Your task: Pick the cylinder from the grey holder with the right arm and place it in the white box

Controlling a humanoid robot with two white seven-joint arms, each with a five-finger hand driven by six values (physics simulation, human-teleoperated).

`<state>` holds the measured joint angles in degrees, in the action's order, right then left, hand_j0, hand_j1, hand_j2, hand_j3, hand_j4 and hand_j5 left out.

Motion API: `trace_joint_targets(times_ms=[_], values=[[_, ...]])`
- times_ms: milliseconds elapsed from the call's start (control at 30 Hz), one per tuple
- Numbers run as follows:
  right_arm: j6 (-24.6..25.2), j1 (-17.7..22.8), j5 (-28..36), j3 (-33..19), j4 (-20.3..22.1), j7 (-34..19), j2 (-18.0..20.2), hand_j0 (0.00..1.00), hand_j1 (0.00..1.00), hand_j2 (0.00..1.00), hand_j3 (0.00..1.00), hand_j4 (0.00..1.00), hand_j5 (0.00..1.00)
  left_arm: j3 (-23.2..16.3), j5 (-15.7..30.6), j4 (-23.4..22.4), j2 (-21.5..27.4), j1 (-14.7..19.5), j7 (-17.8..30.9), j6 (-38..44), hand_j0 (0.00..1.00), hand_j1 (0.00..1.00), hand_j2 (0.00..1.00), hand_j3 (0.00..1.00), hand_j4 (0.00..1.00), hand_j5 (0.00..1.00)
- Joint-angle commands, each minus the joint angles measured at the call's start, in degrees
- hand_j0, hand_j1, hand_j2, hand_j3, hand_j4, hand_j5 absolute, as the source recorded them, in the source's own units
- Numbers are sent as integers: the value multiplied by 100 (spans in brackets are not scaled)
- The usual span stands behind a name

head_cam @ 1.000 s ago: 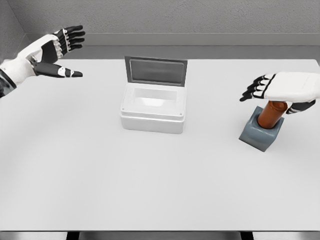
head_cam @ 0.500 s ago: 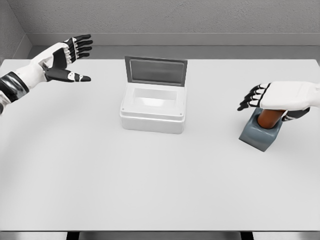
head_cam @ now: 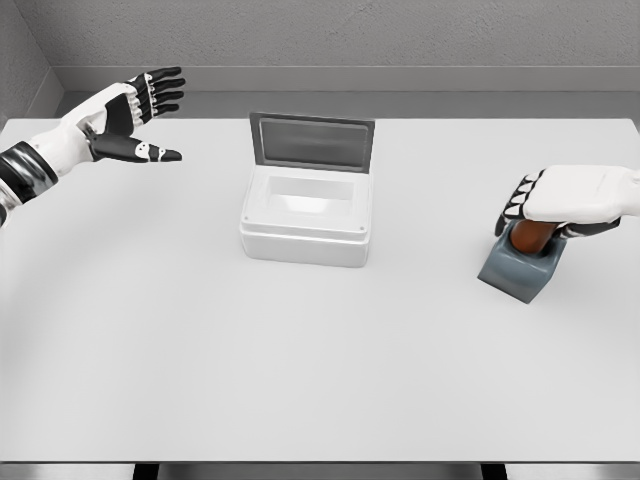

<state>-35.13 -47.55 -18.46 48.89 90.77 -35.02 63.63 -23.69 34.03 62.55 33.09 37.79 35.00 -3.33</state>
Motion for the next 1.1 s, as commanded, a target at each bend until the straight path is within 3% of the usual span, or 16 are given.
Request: trace_joint_targets(times_ms=[0,367,800,1067], values=[[13,0,17,-3,2,2,9,57,57,57,57,57,57,4,33,3,5,0,0,-1,100,100,100,100,100,100],[13,-44,26,-55,20,2,44,50,50,50,50,50,50,4,33,3,5,0,0,-1,100,100,100,100,100,100],[13,-281,53,-82,389,2,255,50,50,50,50,50,50,4,42,3,14,0,0,-1,100,100,100,100,100,100],[13,-352,35,-82,380,2,132,50,50,50,50,50,50,4,42,3,14,0,0,-1,100,100,100,100,100,100]])
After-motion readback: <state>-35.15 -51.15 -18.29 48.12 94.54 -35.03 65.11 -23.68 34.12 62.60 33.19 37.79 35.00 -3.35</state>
